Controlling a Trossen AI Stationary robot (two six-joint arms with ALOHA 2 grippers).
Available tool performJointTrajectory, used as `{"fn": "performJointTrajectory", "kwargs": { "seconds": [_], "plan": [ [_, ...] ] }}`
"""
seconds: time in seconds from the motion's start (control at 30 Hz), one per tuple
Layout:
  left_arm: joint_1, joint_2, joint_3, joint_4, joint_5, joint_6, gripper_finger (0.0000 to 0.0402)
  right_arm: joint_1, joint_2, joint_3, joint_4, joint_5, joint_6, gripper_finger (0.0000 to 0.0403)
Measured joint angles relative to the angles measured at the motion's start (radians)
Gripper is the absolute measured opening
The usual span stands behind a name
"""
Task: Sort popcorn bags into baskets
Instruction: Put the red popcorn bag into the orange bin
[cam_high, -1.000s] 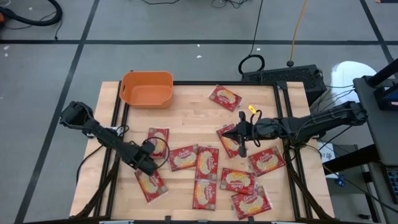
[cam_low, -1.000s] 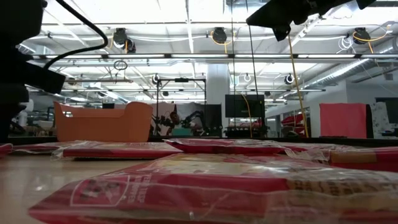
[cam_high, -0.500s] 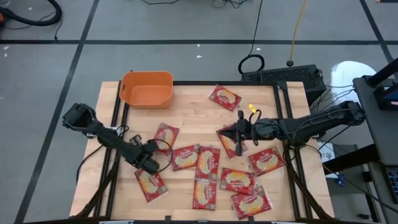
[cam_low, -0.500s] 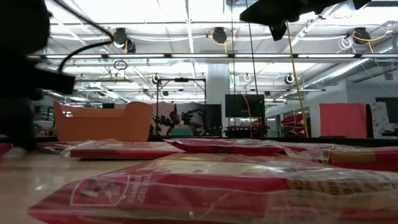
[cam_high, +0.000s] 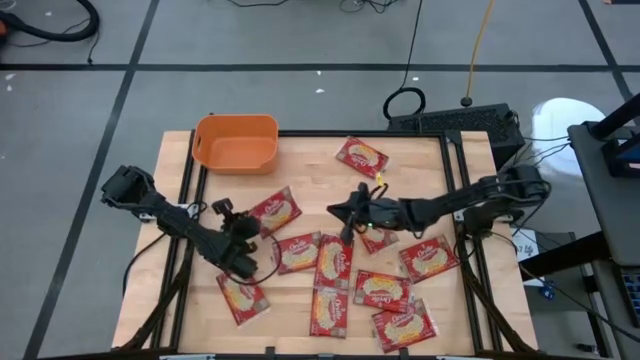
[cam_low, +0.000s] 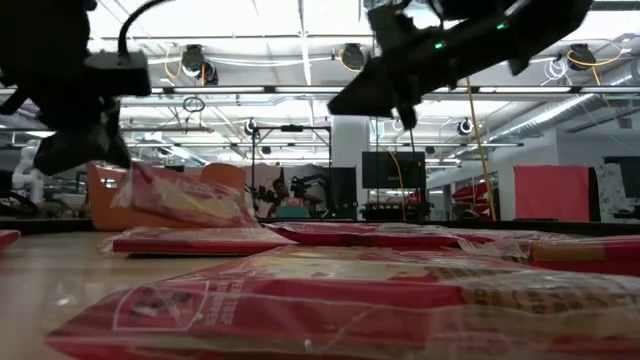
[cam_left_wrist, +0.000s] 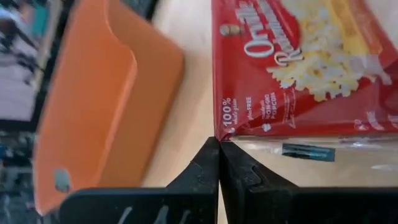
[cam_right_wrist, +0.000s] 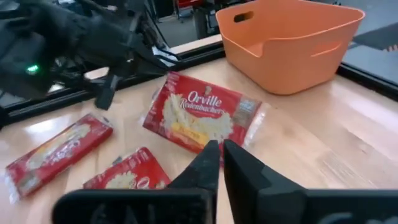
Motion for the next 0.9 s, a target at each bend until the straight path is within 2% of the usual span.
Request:
{"fn": "performJointTrajectory", "kwargs": {
  "seconds": [0.17,0.23,0.33,0.6,0.77,0.9],
  "plan": [
    [0.001,-0.002,0.035,0.001,-0.132,0.043,0.0001,-0.041,0.081,0.024,0.068,-0.094,-0.002,0.0072],
    [0.006,-0.002,0.049,0.007,-0.141,0.096,0.0001,-0.056,0.111,0.024,0.103,-0.137,-0.042,0.0095],
    [0.009,-0.002,0.057,0.024,-0.152,0.172,0.0001,-0.079,0.157,0.024,0.136,-0.147,-0.083,0.0134],
    [0.011,-0.003,0.059,0.079,-0.235,0.257,0.0000,-0.159,0.299,0.024,0.322,-0.227,-0.072,0.0241],
    [0.011,-0.003,0.059,0.101,-0.250,0.301,0.0000,-0.225,0.379,0.026,0.430,-0.306,-0.060,0.0269],
    [0.012,-0.004,0.059,0.130,-0.276,0.351,0.0000,-0.259,0.423,0.074,0.414,-0.390,-0.087,0.0271]
  ]
}}
